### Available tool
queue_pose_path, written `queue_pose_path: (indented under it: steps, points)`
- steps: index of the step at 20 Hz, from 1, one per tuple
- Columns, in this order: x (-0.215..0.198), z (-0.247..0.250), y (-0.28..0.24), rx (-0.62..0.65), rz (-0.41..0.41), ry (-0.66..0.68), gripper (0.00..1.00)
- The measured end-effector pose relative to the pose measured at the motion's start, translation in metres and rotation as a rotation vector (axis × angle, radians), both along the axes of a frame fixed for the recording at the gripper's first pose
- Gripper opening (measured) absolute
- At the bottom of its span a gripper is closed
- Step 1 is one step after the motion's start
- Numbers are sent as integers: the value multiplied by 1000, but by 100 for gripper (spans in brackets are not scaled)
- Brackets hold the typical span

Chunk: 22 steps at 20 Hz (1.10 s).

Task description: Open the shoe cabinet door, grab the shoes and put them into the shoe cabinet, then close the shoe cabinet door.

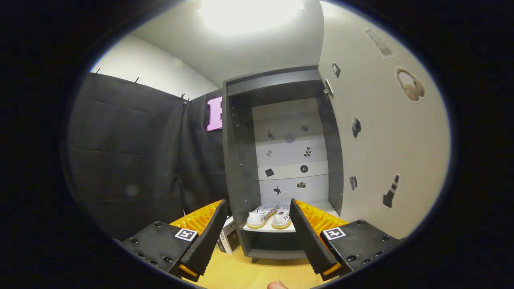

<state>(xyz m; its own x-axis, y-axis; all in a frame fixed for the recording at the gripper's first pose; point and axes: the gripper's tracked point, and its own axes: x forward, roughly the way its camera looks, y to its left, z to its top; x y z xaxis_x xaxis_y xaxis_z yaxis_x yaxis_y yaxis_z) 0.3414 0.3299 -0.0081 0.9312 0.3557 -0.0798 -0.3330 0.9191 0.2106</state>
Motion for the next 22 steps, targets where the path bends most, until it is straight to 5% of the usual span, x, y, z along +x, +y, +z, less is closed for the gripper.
queue_pose_path:
  steps: [6,12,22]
  points:
    - [-58,21,-39,18,9,-19,97]
    - [-106,38,-77,45,110,-15,97]
    - [-139,43,-184,67,228,-11,97]
